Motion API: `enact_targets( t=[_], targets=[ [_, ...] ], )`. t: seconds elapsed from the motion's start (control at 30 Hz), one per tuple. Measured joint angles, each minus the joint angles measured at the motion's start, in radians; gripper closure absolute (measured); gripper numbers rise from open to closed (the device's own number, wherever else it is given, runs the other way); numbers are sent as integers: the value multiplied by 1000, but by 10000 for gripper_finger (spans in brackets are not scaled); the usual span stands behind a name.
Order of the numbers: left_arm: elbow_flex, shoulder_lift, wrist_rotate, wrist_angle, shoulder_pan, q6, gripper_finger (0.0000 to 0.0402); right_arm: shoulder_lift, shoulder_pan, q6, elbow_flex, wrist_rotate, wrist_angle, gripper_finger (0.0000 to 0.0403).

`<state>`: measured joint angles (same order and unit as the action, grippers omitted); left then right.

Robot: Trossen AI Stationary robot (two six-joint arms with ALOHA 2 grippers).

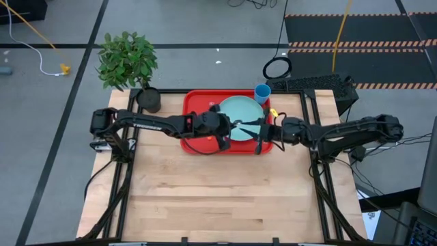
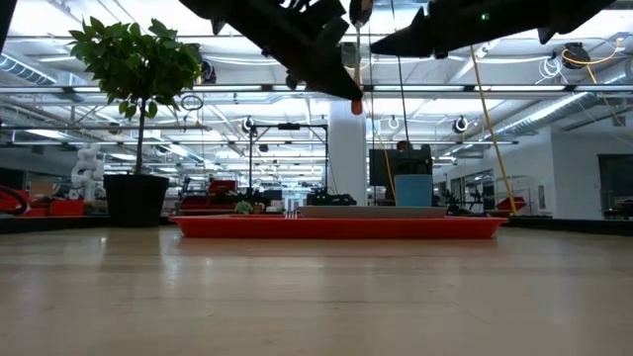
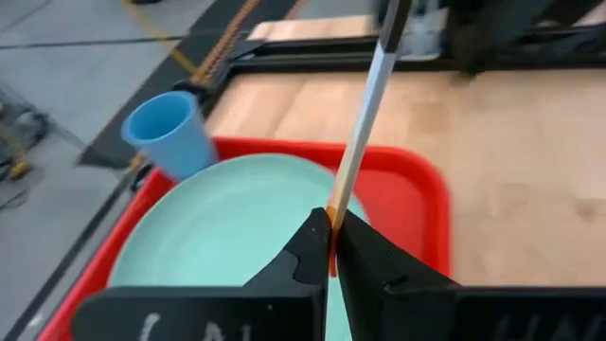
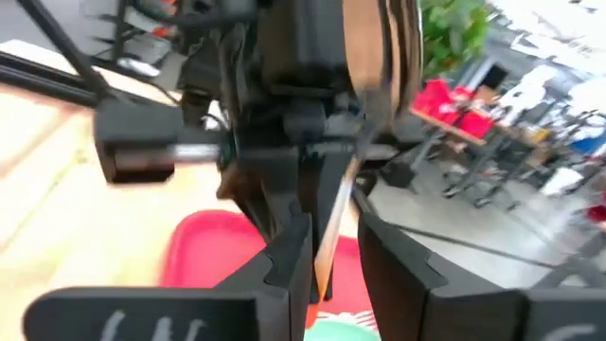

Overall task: Pick and place plate/cup/fork/spoon on tray
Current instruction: Put the orange spoon on the orange serving tray to the left of the orange fork

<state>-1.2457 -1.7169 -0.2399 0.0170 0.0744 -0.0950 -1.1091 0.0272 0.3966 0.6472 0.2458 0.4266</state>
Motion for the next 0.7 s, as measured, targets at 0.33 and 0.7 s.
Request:
enact_targets(
  t=[0.33, 0.7],
  targets=[
    [0, 2, 92, -19, 0, -6, 383, -1, 71, -98, 0, -199, -21, 319],
    [0, 2, 104, -20, 0, -13, 386, -5, 71, -109, 0, -254, -19, 319]
  ],
)
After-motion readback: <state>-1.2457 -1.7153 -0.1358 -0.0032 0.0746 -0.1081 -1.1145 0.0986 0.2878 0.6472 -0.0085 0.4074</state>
